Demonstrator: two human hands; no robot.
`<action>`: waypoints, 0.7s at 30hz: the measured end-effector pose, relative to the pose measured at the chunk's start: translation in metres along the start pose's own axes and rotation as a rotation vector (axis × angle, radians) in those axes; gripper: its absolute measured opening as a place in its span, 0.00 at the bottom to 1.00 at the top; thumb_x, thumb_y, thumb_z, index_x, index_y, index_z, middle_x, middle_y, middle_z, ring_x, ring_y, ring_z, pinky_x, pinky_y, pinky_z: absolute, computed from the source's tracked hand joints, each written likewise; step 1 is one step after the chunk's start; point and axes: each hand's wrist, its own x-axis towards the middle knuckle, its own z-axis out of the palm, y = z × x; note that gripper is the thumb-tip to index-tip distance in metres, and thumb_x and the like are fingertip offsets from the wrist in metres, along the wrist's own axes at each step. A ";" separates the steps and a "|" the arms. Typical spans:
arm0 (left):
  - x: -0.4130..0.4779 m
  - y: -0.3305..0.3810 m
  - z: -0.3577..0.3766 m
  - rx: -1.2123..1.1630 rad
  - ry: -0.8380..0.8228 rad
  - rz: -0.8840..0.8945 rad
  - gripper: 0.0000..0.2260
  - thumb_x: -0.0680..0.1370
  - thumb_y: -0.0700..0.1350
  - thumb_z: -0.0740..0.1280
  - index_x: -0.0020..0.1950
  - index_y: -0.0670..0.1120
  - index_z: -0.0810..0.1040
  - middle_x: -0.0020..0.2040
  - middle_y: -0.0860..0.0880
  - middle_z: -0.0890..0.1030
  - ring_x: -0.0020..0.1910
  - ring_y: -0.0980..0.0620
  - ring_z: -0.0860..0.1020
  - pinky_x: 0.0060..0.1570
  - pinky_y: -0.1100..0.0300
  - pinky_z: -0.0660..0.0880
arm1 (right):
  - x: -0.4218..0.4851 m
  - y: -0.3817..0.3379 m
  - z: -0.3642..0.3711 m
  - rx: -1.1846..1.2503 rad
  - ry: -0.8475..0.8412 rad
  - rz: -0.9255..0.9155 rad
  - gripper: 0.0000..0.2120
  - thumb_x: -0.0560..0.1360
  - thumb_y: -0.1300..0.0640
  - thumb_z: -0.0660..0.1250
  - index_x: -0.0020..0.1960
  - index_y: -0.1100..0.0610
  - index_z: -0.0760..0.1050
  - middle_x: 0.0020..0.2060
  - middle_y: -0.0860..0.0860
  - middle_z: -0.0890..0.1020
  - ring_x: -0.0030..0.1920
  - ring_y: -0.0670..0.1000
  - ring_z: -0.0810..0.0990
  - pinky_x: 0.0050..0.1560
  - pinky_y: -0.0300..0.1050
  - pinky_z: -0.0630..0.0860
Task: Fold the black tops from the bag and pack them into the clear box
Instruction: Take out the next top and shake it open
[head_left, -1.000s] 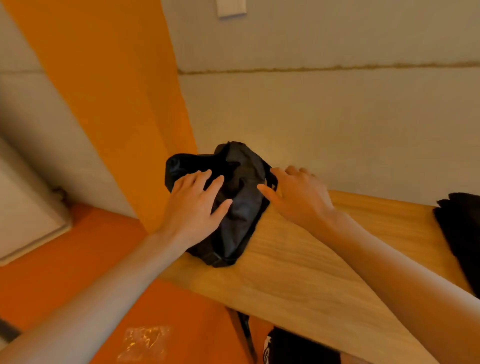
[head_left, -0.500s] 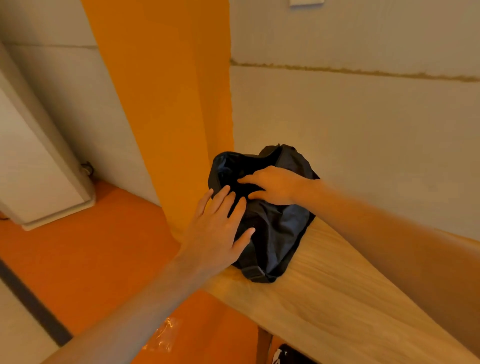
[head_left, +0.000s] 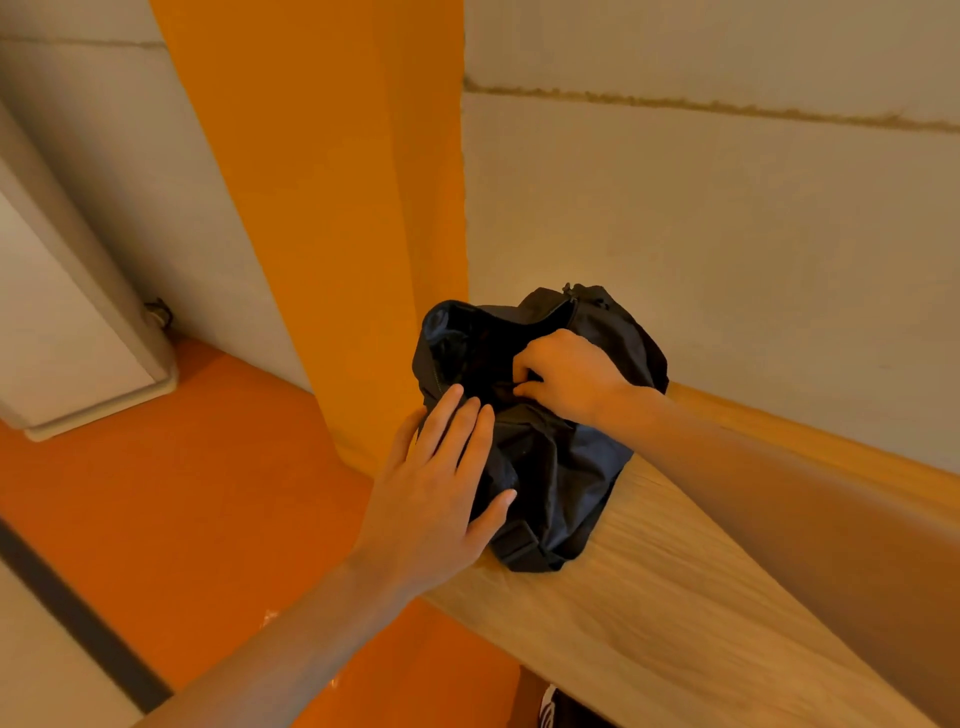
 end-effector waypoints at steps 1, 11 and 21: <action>0.001 0.000 0.000 -0.015 0.002 0.000 0.35 0.83 0.66 0.52 0.81 0.42 0.64 0.80 0.45 0.66 0.83 0.45 0.53 0.78 0.45 0.56 | -0.002 0.003 -0.001 0.051 0.064 -0.015 0.04 0.79 0.53 0.71 0.47 0.53 0.83 0.43 0.46 0.82 0.46 0.51 0.81 0.47 0.52 0.80; 0.068 0.003 -0.052 -0.475 0.146 -0.147 0.27 0.85 0.63 0.51 0.73 0.45 0.72 0.67 0.50 0.74 0.65 0.48 0.71 0.64 0.53 0.68 | -0.028 0.007 -0.074 0.689 0.422 0.031 0.04 0.80 0.59 0.70 0.50 0.55 0.84 0.42 0.45 0.85 0.41 0.39 0.82 0.46 0.34 0.77; 0.174 0.047 -0.081 -1.175 0.267 -0.389 0.14 0.86 0.46 0.62 0.41 0.46 0.74 0.34 0.51 0.74 0.32 0.54 0.71 0.37 0.56 0.66 | -0.052 0.021 -0.156 0.650 0.667 0.143 0.04 0.81 0.58 0.68 0.48 0.56 0.79 0.34 0.44 0.79 0.34 0.39 0.75 0.39 0.32 0.71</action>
